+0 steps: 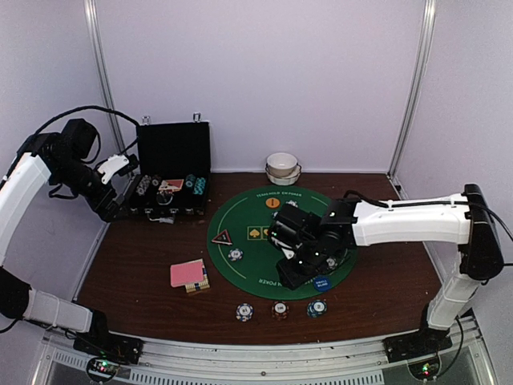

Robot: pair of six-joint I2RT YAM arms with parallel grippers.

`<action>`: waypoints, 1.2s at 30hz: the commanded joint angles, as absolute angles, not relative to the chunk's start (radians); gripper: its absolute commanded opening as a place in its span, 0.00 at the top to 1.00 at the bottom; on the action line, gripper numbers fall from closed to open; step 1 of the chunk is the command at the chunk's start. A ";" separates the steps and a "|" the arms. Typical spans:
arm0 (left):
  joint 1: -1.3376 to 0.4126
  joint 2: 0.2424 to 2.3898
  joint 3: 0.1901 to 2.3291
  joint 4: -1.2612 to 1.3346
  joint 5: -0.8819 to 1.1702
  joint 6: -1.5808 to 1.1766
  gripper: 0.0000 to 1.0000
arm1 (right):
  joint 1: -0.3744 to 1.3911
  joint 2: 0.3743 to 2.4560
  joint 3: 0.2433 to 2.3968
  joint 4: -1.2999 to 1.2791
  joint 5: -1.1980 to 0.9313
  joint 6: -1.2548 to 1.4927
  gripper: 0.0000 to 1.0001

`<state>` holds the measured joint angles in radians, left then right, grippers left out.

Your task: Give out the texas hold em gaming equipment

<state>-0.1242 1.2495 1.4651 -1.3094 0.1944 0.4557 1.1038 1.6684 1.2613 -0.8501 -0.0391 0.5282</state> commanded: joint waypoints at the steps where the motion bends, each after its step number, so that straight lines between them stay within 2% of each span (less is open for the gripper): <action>1: -0.118 1.228 1.481 -1.300 0.207 0.462 0.03 | 1.108 1.789 1.403 -0.848 -0.006 0.480 0.88; 15: -0.117 1.222 1.476 -1.299 0.214 0.462 0.02 | 1.090 2.268 1.918 -0.834 -0.033 0.388 0.88; 32: -0.118 1.235 1.480 -1.290 0.226 0.456 0.02 | 1.034 2.380 1.979 -0.816 -0.021 0.369 0.87; 34: -0.118 1.235 1.484 -1.292 0.227 0.453 0.02 | 1.032 2.389 1.986 -0.818 -0.030 0.370 0.85; 36: -0.118 1.235 1.488 -1.291 0.226 0.453 0.02 | 1.032 2.392 1.987 -0.818 -0.035 0.370 0.77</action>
<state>-0.1242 1.2377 1.4651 -1.3090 0.2062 0.4549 1.0420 2.3604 1.9614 -0.8227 -0.0448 0.3771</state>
